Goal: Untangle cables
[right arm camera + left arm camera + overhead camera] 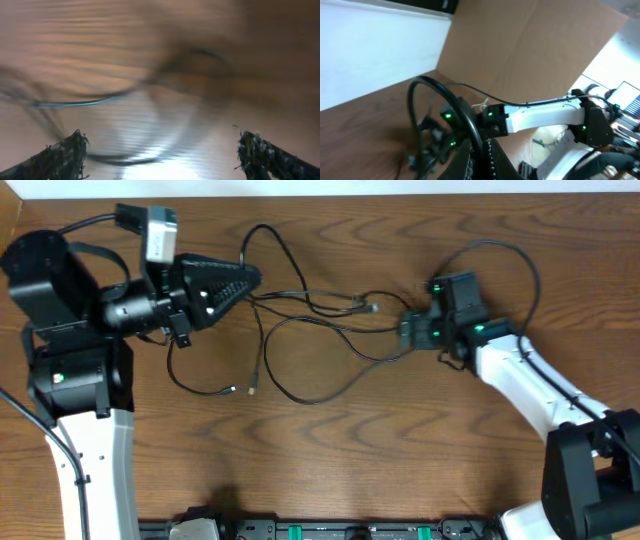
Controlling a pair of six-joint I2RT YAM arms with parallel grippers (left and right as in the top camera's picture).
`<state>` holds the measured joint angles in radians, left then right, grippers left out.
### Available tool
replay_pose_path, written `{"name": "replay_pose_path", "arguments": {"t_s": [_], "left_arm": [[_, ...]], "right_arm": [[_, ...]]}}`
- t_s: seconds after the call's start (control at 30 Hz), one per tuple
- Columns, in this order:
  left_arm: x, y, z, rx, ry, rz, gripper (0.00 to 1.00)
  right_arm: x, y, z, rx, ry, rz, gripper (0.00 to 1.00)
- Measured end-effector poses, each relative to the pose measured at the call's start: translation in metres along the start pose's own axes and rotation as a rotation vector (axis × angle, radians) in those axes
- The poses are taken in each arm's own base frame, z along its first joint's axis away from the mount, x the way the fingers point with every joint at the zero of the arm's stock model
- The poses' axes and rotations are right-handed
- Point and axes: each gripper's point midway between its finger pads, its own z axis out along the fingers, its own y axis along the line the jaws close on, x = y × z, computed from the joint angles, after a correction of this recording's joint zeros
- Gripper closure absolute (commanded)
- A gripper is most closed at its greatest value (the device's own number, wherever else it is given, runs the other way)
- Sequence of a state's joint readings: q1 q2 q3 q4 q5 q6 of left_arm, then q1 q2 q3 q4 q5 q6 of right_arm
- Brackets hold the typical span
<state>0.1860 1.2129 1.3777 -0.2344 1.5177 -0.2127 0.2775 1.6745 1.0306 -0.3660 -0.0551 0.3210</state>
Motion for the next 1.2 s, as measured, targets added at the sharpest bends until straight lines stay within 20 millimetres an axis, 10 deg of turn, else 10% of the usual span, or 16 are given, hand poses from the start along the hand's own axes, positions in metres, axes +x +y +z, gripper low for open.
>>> {"name": "replay_pose_path", "arguments": {"t_s": [0.17,0.77,1.2], "left_arm": [[-0.003,0.006,-0.008,-0.03,-0.014,-0.001,0.92],[-0.001,0.006,-0.008,-0.031,-0.013,-0.018,0.92],[0.004,0.008,-0.008,-0.033,-0.008,-0.077,0.92]], "right_arm": [[-0.004,-0.034,-0.003,0.001,0.019,0.152,0.06],[-0.045,0.144,-0.084,-0.945,-0.29,-0.443,0.05],[-0.057,0.202,-0.162,-1.194,-0.663,-0.822,0.06]]}}
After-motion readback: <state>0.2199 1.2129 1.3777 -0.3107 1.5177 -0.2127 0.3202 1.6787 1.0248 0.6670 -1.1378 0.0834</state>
